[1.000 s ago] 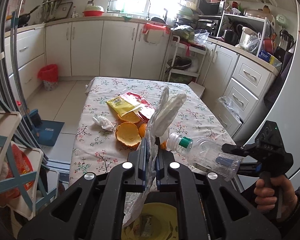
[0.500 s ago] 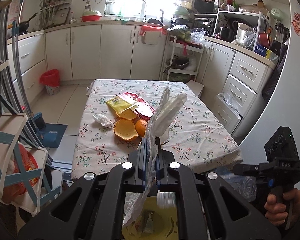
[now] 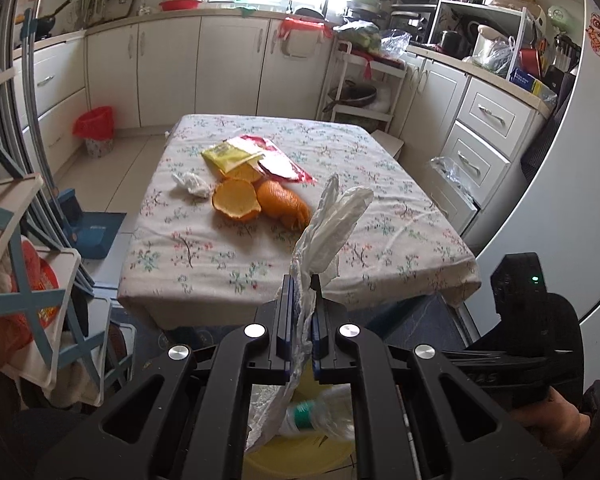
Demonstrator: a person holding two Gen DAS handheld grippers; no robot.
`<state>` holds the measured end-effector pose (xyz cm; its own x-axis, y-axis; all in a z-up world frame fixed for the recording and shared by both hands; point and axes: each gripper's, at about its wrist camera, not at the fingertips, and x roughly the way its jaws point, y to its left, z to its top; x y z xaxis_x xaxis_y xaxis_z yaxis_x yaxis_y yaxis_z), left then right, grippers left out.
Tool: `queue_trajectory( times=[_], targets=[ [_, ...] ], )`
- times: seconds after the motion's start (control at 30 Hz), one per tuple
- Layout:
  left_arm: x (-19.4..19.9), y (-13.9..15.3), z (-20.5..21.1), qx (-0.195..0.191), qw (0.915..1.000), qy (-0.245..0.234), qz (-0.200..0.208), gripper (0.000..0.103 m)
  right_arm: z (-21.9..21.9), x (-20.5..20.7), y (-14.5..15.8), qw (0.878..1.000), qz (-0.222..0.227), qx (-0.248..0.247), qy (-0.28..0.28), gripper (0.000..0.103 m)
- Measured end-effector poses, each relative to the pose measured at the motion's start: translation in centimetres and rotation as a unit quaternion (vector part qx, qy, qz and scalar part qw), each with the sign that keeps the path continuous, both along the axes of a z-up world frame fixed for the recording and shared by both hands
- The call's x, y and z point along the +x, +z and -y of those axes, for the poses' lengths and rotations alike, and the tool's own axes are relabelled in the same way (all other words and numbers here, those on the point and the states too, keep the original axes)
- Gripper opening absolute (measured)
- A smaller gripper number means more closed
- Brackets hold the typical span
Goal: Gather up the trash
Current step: 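Lower the tissue and bottle and release both into the yellow bucket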
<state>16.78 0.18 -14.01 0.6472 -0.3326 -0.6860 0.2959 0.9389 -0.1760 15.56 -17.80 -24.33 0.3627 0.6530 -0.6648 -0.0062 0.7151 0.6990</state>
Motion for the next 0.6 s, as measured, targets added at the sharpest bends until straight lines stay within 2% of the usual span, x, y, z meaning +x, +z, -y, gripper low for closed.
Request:
queue_trajectory(
  times=[0.2, 0.37, 0.47, 0.6],
  targets=[
    [-0.9, -0.9, 0.3, 0.008, 0.9999, -0.002, -0.009, 0.005, 1.0, -0.6, 0.1, 1.000, 0.017, -0.012, -0.024, 0.062],
    [-1.4, -2.1, 0.8, 0.012, 0.9996, -0.005, -0.023, 0.006, 2.2, -1.7, 1.7, 0.995, 0.064, -0.051, -0.058, 0.065],
    [-1.5, -3.7, 1.4, 0.010, 0.9986, -0.012, -0.051, 0.006, 2.6, -2.3, 2.3, 0.991, 0.086, -0.066, -0.073, 0.067],
    [-1.9, -6.8, 2.3, 0.008, 0.9945, -0.021, -0.103, 0.011, 3.1, -2.7, 2.5, 0.990, 0.093, -0.069, -0.083, 0.067]
  ],
)
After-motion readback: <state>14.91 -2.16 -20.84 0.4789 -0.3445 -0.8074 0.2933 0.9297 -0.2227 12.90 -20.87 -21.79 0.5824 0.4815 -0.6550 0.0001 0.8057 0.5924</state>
